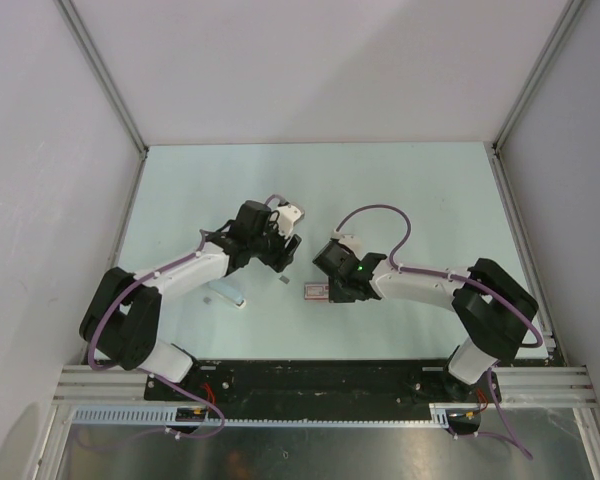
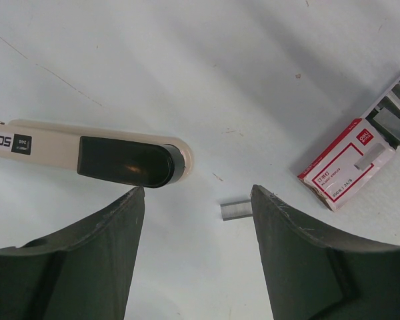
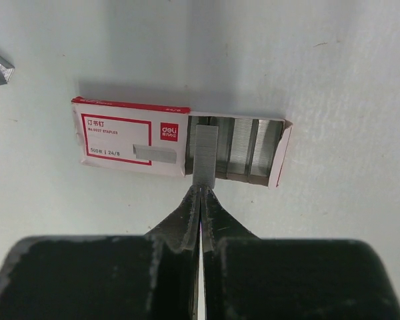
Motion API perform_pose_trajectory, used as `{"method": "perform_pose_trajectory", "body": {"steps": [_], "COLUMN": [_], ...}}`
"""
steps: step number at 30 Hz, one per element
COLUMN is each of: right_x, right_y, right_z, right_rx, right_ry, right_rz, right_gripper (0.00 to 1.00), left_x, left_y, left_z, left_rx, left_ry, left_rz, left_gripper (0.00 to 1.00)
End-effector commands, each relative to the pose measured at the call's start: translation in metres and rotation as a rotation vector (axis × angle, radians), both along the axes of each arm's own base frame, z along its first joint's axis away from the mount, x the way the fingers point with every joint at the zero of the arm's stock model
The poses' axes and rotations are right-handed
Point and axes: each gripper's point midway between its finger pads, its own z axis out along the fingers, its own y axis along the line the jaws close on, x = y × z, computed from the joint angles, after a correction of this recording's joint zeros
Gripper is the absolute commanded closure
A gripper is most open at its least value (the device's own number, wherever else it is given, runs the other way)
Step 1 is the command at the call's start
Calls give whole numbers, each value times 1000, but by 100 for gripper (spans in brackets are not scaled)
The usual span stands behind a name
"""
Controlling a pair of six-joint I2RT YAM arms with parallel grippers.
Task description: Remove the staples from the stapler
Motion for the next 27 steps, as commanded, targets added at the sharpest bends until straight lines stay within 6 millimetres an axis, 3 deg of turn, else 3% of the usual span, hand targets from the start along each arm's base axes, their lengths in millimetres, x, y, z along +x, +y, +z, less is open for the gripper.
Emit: {"method": "perform_pose_trajectory", "body": {"steps": [1,10,21,27], "right_x": [8,13,12,6], "right_y": [3,-1,2,-8], "right_z": [12,14,32,37], "right_rx": [30,26,66,32], "right_ry": [-39,-51,-79,-87], "right_rz": [2,-5,4,9], "right_gripper": [100,100,99,99], "left_x": [0,-2,0,1], "left_y": [-2,-1,-4,-28], "left_z": [13,12,13,14], "left_rx": [-5,-3,-9,-11], "left_ry": [-53,-49,-48,-46], "left_rz": [-32,-31,-38,-81], "left_gripper": [30,30,30,30]}}
